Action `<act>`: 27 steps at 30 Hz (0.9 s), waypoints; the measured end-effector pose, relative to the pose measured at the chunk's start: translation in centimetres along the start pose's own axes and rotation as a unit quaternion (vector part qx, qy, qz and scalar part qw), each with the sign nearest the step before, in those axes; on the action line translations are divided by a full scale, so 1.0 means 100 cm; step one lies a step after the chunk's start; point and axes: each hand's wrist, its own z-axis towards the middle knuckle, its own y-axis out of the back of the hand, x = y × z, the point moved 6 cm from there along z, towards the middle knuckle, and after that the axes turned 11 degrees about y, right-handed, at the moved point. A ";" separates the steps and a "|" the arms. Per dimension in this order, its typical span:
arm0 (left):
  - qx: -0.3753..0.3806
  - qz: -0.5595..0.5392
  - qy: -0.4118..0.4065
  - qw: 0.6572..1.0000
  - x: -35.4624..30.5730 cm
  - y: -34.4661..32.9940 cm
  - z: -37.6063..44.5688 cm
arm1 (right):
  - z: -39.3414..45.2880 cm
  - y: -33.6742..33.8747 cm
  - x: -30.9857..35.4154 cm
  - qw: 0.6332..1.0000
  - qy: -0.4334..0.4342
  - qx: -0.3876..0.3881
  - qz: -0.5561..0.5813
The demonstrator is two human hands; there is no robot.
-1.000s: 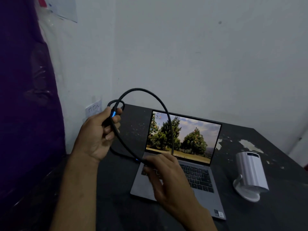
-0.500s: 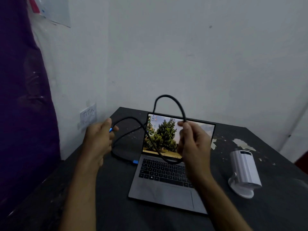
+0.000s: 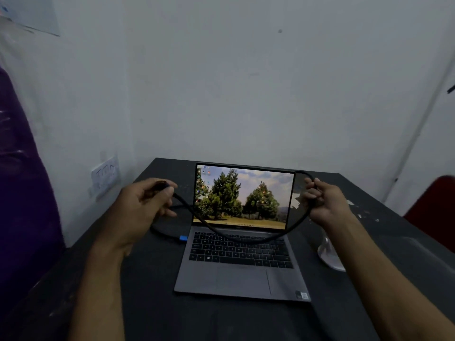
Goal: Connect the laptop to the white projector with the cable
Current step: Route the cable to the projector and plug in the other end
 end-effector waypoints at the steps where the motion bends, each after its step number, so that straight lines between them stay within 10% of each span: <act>1: -0.013 0.024 -0.012 1.000 0.000 -0.002 0.001 | 0.000 0.006 0.003 1.000 -0.008 -0.003 0.013; 13: -0.016 -0.148 0.085 0.985 0.010 -0.035 0.006 | -0.054 0.055 0.014 0.991 -0.087 0.085 -0.053; 27: 0.018 -0.367 0.226 0.902 0.044 -0.182 -0.027 | -0.089 0.096 0.078 0.988 0.072 -0.013 -0.137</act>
